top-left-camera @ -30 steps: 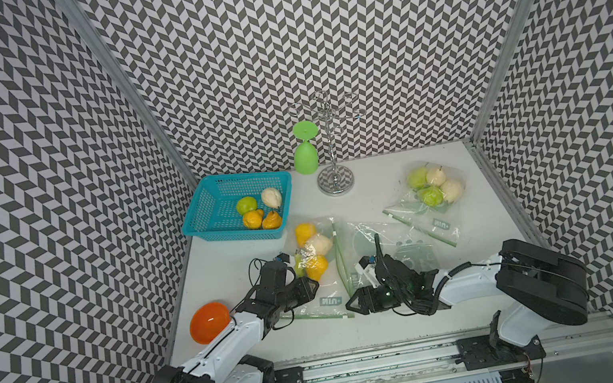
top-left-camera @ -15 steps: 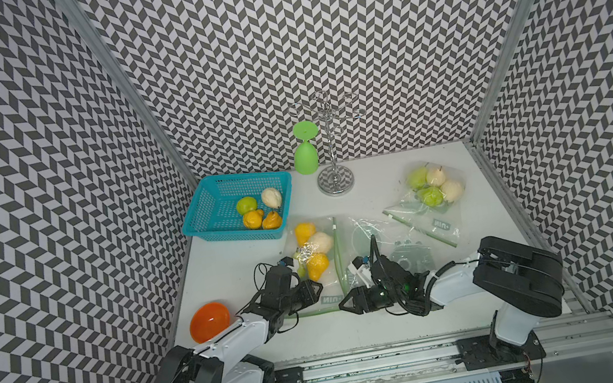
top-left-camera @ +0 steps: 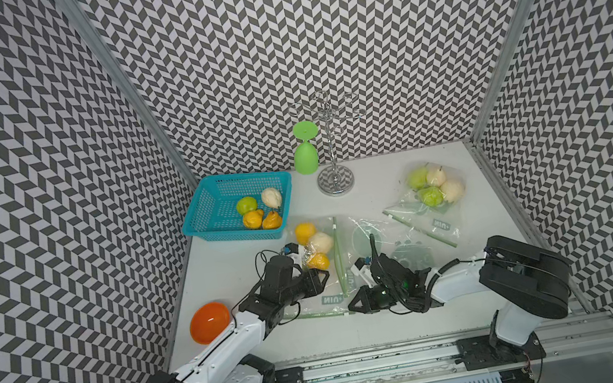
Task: Open the zip-top bag and take out the pear
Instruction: Pick up the zipper food storage bag at the center of the board.
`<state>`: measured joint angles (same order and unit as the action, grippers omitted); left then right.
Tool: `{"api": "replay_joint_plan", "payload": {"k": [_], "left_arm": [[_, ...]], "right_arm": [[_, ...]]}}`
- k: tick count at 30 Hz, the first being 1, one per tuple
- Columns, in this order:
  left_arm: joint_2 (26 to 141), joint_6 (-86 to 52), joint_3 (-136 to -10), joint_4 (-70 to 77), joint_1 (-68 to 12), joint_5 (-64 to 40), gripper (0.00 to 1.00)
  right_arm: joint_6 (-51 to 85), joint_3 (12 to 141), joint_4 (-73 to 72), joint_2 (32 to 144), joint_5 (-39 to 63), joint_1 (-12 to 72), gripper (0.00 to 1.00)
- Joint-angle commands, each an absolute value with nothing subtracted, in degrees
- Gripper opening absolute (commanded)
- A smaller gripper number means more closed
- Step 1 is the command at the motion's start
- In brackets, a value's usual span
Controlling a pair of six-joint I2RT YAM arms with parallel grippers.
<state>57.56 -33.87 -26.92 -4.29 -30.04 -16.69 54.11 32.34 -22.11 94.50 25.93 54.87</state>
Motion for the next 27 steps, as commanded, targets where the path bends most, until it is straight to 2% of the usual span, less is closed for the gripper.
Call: {"api": "replay_joint_plan", "payload": {"k": [1,8,11,15,19,22,25,27], "left_arm": [[52.94,-28.76,-33.88,-8.82,-31.19,-14.7,0.55],[48.11,-12.48,-49.04,-17.36,-35.69,-11.18,0.78],[46.58,-0.3,-52.63,-18.19,-39.91,-12.08,0.84],[43.92,14.74,-53.91,-18.57,-46.51,-4.45,0.85],[42.29,25.67,-51.66,-22.02,-51.36,2.29,0.79],[40.12,29.0,-48.38,-22.39,-56.32,7.68,0.76],[38.71,29.76,-45.13,-22.41,-62.75,13.49,0.67],[39.25,29.47,-42.54,-22.68,-68.06,18.36,0.64]], "right_arm": [[54.95,34.22,-22.32,89.81,28.21,54.17,0.0],[58.57,35.47,-21.33,82.82,33.81,50.83,0.0],[58.21,36.98,-18.46,80.4,35.86,48.32,0.0],[58.19,37.61,-16.99,79.06,39.59,45.71,0.0],[60.52,37.85,-18.01,78.27,42.7,44.58,0.0],[63.83,37.23,-20.88,77.11,44.78,44.0,0.0],[65.94,37.4,-21.88,76.09,46.3,43.68,0.0],[66.91,37.55,-22.23,75.48,47.09,43.6,0.0]]}}
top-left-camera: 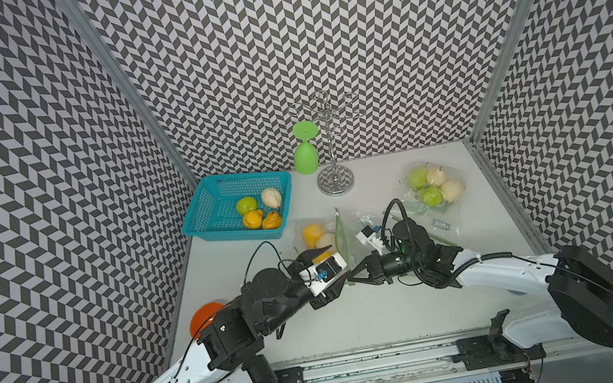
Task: Open the zip-top bag and take out the pear
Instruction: Pick up the zipper food storage bag at the center of the board.
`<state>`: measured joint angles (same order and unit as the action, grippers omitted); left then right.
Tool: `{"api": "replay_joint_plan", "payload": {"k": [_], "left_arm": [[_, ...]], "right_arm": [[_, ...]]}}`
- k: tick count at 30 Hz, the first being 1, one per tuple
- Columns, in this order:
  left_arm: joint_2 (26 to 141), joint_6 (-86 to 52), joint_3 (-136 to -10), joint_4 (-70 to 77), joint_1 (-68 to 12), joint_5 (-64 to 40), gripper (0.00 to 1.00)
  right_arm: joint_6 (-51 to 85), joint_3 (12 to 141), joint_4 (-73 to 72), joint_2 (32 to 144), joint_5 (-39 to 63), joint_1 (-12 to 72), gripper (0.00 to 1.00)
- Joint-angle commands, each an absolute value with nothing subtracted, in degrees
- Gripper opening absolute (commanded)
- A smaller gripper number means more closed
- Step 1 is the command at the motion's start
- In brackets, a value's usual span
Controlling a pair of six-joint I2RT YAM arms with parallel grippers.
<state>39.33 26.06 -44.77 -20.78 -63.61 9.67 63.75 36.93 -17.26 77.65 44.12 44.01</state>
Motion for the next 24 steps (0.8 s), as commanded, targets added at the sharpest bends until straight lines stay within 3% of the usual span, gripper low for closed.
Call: {"api": "replay_joint_plan", "payload": {"k": [1,5,13,24], "left_arm": [[40.22,29.15,-41.22,-22.8,-70.65,21.16,0.64],[44.82,27.66,-36.3,-20.23,-75.98,32.32,0.69],[46.44,28.15,-34.31,-16.81,-75.87,35.04,0.69],[50.52,27.55,-34.54,-18.24,-73.53,34.87,0.52]], "right_arm": [[66.97,37.67,-22.11,75.19,47.37,43.51,0.0],[66.97,37.58,-22.0,74.77,48.29,43.18,0.0],[67.68,36.19,-23.53,73.69,48.64,42.98,0.0],[68.9,35.17,-25.3,72.38,48.95,42.89,0.0]]}}
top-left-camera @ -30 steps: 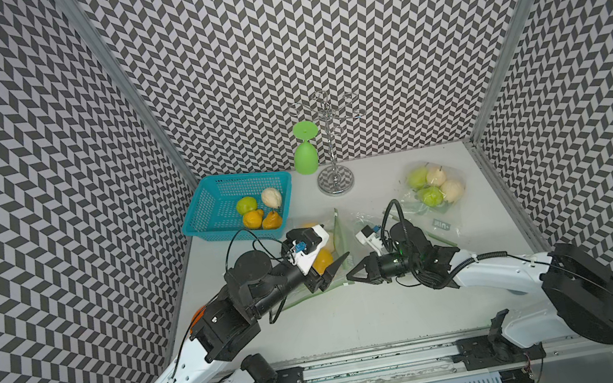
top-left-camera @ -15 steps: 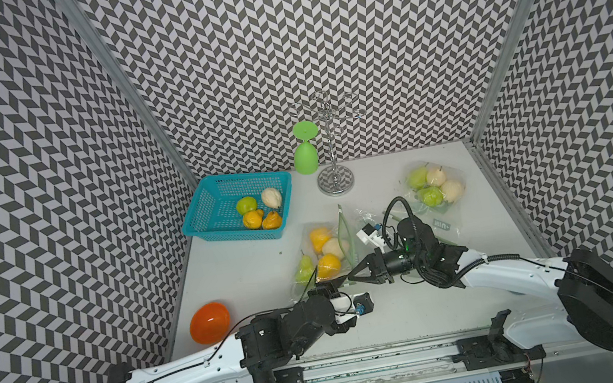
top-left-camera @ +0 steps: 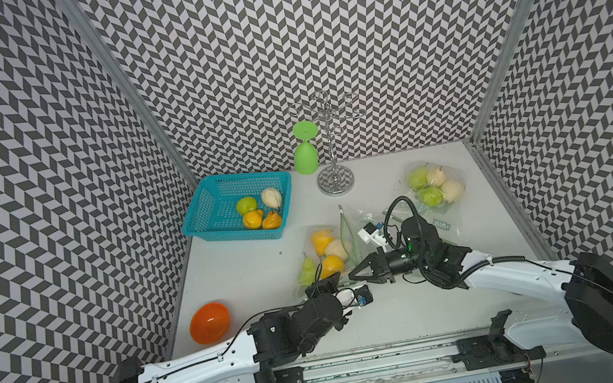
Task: Open the zip-top bag and take out the pear
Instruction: Pick up the zipper food storage bag at the center of the board.
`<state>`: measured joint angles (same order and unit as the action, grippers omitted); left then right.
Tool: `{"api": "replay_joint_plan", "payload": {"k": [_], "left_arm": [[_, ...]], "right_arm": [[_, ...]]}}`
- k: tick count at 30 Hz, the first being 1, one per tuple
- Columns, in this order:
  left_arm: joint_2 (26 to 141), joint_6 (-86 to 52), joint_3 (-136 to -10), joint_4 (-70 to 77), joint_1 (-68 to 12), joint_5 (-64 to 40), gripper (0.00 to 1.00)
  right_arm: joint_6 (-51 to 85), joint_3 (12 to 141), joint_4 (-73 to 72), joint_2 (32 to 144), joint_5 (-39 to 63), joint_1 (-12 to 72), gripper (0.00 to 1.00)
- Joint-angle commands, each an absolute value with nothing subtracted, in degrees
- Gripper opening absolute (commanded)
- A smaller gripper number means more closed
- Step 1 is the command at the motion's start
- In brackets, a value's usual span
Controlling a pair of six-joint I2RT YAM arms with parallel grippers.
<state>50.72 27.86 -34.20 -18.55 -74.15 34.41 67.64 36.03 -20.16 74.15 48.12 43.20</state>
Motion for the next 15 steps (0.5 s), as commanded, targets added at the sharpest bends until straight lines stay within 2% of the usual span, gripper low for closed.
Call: {"api": "replay_joint_plan", "payload": {"k": [1,4,9,15], "left_arm": [[50.28,27.54,-34.56,-18.13,-73.3,35.14,0.51],[49.78,27.61,-34.46,-18.03,-71.99,34.61,0.48],[50.35,28.19,-34.57,-17.72,-71.55,34.01,0.35],[51.35,28.52,-35.5,-17.39,-71.02,32.72,0.1]], "right_arm": [[68.84,35.17,-25.12,72.21,48.87,42.9,0.0],[68.82,34.91,-25.05,71.7,48.82,42.9,0.0],[69.43,34.2,-25.8,71.1,48.86,42.89,0.0],[69.26,34.2,-25.65,70.94,48.76,42.9,0.0]]}}
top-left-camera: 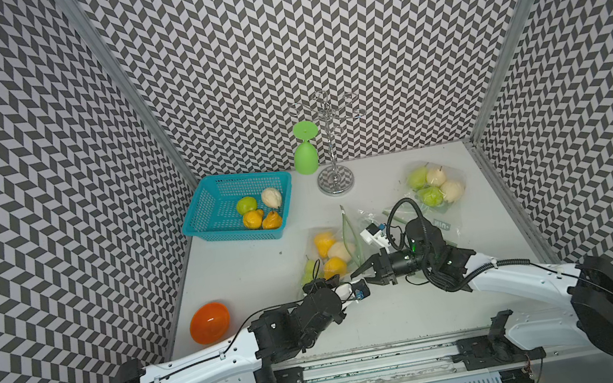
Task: Open the zip-top bag and take out the pear
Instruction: Pick up the zipper food storage bag at the center of the board.
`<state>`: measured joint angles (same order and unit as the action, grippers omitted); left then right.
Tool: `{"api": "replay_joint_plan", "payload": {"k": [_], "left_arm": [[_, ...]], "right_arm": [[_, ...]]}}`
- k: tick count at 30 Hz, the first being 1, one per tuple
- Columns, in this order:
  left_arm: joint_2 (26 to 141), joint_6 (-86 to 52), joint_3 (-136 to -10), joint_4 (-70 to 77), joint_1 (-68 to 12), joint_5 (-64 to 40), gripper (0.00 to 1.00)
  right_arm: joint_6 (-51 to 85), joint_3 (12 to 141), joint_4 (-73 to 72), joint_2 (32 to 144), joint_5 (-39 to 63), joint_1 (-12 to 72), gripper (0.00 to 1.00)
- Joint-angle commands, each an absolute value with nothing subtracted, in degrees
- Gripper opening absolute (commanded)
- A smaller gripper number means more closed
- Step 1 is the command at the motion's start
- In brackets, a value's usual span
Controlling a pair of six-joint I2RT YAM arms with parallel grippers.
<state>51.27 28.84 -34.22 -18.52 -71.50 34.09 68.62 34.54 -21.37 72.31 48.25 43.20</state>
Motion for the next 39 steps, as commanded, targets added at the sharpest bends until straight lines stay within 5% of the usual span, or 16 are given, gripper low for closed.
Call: {"api": "replay_joint_plan", "payload": {"k": [1,7,12,16,22,29,39], "left_arm": [[51.61,28.61,-35.8,-17.45,-70.95,31.91,0.05],[53.12,28.33,-38.11,-18.8,-71.02,27.43,0.0],[52.91,28.39,-42.28,-21.42,-68.43,20.64,0.0],[53.16,28.54,-45.85,-23.18,-62.89,11.14,0.0],[55.56,29.91,-50.09,-25.4,-54.12,-2.07,0.0],[61.11,31.44,-57.53,-29.24,-45.25,-14.8,0.0],[72.34,30.34,-69.76,-36.36,-36.24,-34.2,0.0]], "right_arm": [[69.26,34.17,-25.75,70.99,48.75,42.89,0.0],[68.45,34.96,-25.49,71.5,49.19,42.79,0.02],[61.14,38.68,-17.47,69.84,47.51,39.86,0.35],[58.37,38.85,-16.06,68.86,47.4,34.05,0.49],[49.23,43.07,-11.99,68.63,49.65,28.18,0.55],[20.1,51.24,2.17,67.96,44.89,27.16,0.57],[6.68,38.46,-17.47,56.78,40.96,27.07,0.57]]}}
